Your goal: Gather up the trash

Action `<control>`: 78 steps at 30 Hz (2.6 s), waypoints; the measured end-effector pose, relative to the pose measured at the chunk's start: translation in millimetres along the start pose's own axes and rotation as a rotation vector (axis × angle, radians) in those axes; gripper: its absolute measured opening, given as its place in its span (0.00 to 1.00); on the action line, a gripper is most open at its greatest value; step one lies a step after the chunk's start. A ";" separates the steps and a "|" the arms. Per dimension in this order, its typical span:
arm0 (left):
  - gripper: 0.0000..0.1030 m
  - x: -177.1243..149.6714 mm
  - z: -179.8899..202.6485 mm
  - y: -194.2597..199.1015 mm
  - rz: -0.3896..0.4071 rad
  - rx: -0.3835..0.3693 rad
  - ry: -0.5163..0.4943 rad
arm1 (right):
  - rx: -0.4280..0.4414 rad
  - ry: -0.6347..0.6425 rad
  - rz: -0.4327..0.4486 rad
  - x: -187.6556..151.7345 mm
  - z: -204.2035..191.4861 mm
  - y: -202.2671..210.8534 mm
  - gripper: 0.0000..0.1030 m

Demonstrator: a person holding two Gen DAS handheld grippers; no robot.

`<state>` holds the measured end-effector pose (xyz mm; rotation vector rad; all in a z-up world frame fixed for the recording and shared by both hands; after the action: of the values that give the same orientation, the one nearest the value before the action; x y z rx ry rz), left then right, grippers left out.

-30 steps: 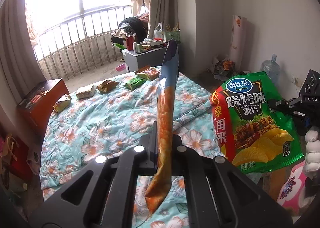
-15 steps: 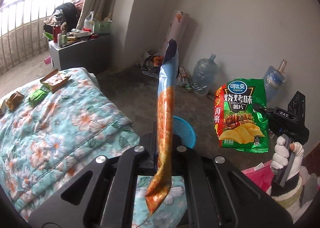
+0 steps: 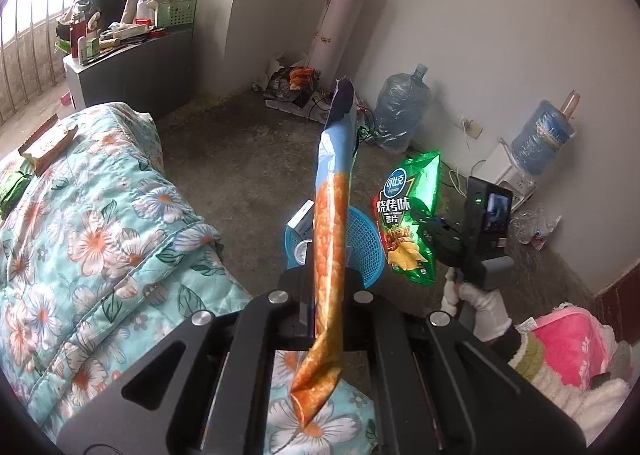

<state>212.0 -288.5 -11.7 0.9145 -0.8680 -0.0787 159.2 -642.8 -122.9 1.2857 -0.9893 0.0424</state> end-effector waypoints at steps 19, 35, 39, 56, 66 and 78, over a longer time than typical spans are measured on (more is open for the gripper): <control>0.02 20.2 17.0 -103.8 -0.194 -0.079 0.027 | 0.386 -0.704 -0.088 -87.5 96.5 -58.5 0.50; 0.37 13.2 71.5 -336.9 -0.498 0.007 0.121 | 0.391 -0.816 -0.088 -109.0 144.6 -58.4 0.50; 0.45 14.7 57.2 -322.7 -0.471 -0.020 0.198 | 0.396 -0.825 -0.103 -112.7 144.4 -63.0 0.50; 0.84 15.9 21.0 16.0 0.148 0.060 0.040 | 0.477 -0.451 0.138 -34.4 64.0 54.2 0.58; 0.91 -79.6 -34.2 145.0 0.246 0.587 0.275 | 0.448 0.060 0.345 -15.3 -64.8 195.8 0.93; 0.91 -171.9 -49.5 180.6 0.169 0.662 0.364 | 0.353 0.399 0.156 -93.6 -144.0 269.0 0.93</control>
<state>79.2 -71.9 -4.0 1.4108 -0.6266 0.5366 43.1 -390.2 33.8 1.4435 -0.7520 0.5944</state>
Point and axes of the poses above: each gripper's, at about its wrist camera, not at the fingertips, and y roughly against the way its jaws point, z to its right, x to its top, the point moved 3 cm from there along -y, roughly the way its jaws point, and after that the axes turned 1 degree about -x, right-handed, at the moved point
